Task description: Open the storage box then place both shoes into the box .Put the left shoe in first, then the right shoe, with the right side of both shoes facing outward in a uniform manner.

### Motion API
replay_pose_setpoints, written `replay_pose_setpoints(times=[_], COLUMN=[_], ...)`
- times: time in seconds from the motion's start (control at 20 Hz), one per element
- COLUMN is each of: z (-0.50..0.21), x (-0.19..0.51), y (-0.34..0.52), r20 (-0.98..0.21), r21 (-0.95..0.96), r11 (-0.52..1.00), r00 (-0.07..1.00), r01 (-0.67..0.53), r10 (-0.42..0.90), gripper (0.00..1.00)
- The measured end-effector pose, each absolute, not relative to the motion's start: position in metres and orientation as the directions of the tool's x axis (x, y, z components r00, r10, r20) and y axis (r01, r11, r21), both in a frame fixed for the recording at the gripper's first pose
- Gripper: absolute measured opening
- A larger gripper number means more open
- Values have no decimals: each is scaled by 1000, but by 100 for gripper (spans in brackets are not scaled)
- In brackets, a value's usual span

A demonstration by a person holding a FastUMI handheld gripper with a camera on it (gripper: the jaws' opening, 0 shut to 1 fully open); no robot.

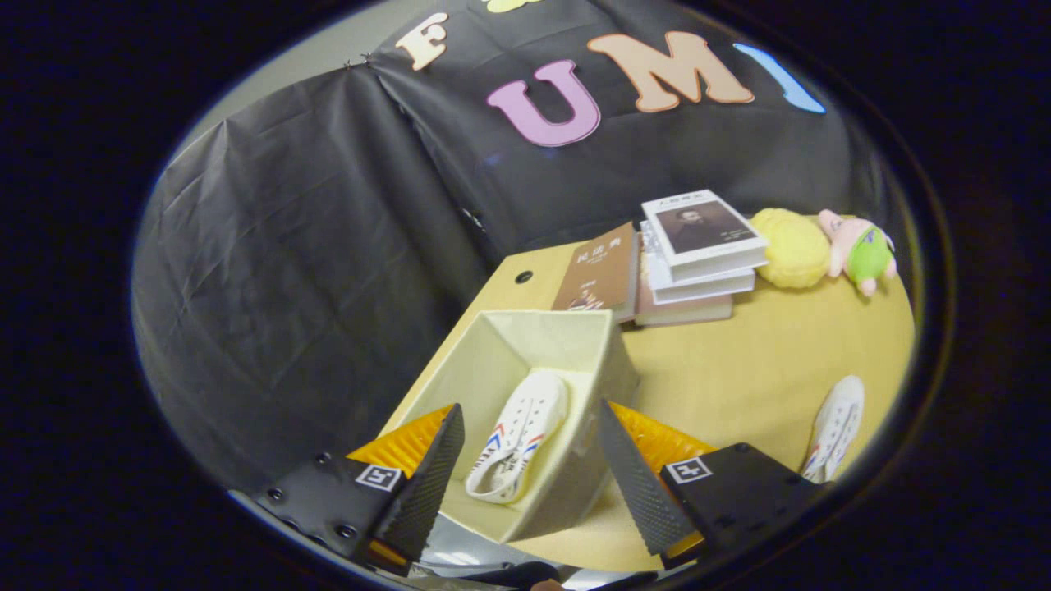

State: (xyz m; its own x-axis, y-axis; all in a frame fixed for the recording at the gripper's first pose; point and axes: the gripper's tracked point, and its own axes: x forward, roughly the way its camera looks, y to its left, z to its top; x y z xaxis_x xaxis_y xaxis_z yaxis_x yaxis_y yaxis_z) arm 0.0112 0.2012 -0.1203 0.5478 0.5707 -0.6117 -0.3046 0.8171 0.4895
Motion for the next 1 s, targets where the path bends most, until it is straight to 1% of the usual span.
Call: replay_pose_setpoints(times=[0.2, 0.45, 0.75, 1.0], z=[-132, -150, -169, -204], x=[2, 0, -4, -18], y=[141, 70, -2, -53], r20=[-635, -676, -710, -759], r21=[433, 381, 272, 169], r11=[863, 905, 953, 980], r00=[591, 611, 640, 620], r01=[-261, -188, -137, -104], r10=[497, 412, 295, 197], gripper=[100, 100, 100, 100])
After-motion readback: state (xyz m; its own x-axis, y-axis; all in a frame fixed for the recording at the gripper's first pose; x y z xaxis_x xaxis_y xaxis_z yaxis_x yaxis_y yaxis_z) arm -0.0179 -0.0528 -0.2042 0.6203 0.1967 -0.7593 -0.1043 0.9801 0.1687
